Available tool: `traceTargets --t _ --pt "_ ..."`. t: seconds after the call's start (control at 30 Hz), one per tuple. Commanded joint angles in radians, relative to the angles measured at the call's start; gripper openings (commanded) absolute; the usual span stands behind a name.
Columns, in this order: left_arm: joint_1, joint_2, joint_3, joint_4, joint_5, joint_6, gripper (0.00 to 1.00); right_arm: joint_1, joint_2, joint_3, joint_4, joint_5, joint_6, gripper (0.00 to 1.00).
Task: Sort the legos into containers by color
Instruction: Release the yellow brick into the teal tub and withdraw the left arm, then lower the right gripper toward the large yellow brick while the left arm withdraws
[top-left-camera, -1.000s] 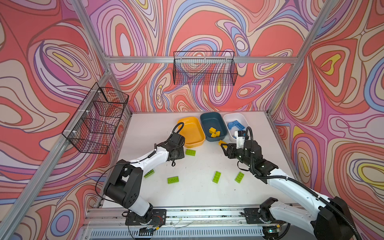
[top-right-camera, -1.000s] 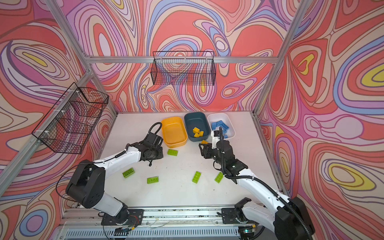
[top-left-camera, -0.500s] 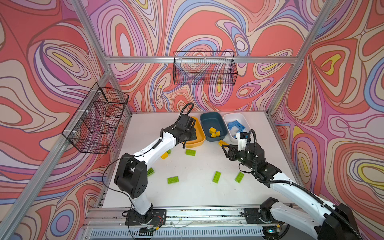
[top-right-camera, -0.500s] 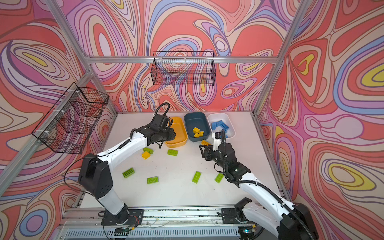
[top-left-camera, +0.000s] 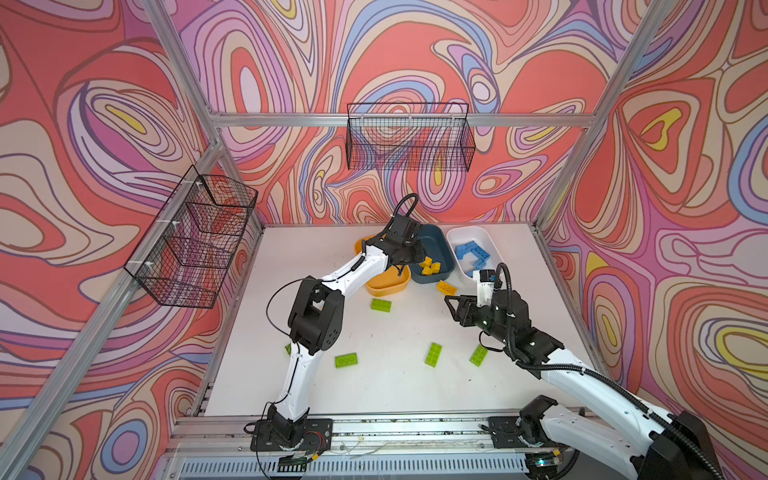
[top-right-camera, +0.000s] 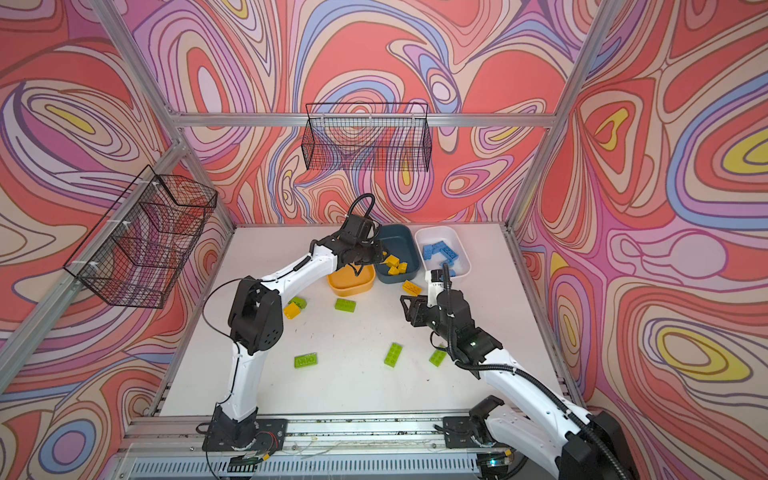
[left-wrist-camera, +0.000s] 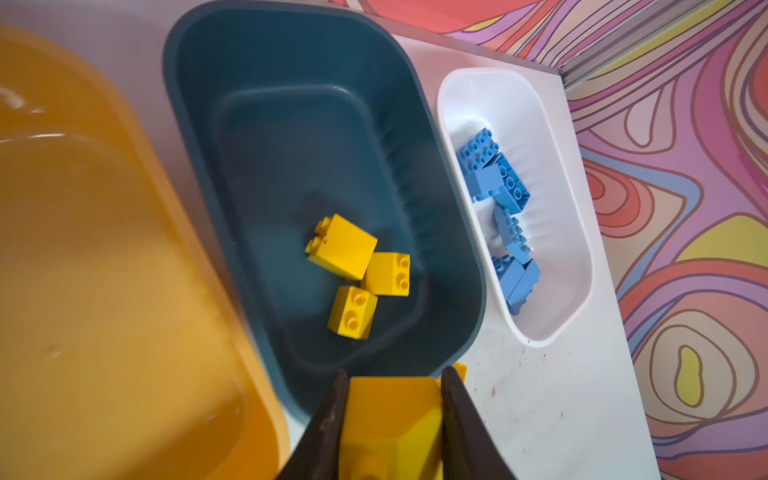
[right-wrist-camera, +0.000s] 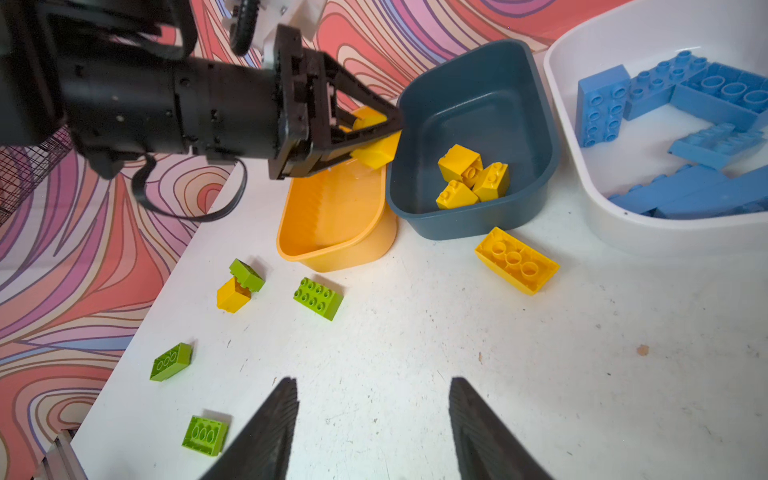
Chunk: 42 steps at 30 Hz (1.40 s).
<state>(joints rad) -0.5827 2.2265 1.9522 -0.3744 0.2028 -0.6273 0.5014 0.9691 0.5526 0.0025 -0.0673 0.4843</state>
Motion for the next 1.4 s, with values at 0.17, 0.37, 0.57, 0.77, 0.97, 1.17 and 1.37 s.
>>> traceTargets --t 0.17,0.37,0.57,0.77,0.97,1.17,1.37 --pt "-0.003 0.189 0.232 0.028 0.075 -0.064 0.27 0.006 0.009 -0.010 -0.030 0.000 -0.006 0.61" --pt "-0.003 0.237 0.305 0.012 0.071 -0.073 0.27 0.007 0.027 -0.006 -0.026 -0.001 -0.010 0.61" --pt "-0.002 0.242 0.315 0.013 0.072 -0.061 0.40 0.006 0.043 0.000 -0.028 0.001 -0.013 0.62" --pt "-0.003 0.205 0.306 -0.004 0.051 -0.036 0.62 0.007 0.039 -0.025 -0.007 0.035 0.006 0.63" --pt "-0.003 0.042 0.142 0.036 0.017 -0.002 0.66 0.005 0.088 -0.031 0.053 0.056 0.040 0.71" --pt "-0.002 -0.224 -0.107 0.080 -0.032 0.047 0.67 -0.013 0.134 0.024 0.083 0.086 0.029 0.76" --pt "-0.003 -0.540 -0.376 0.066 -0.069 0.071 0.65 -0.023 0.188 0.028 0.152 0.095 0.035 0.77"
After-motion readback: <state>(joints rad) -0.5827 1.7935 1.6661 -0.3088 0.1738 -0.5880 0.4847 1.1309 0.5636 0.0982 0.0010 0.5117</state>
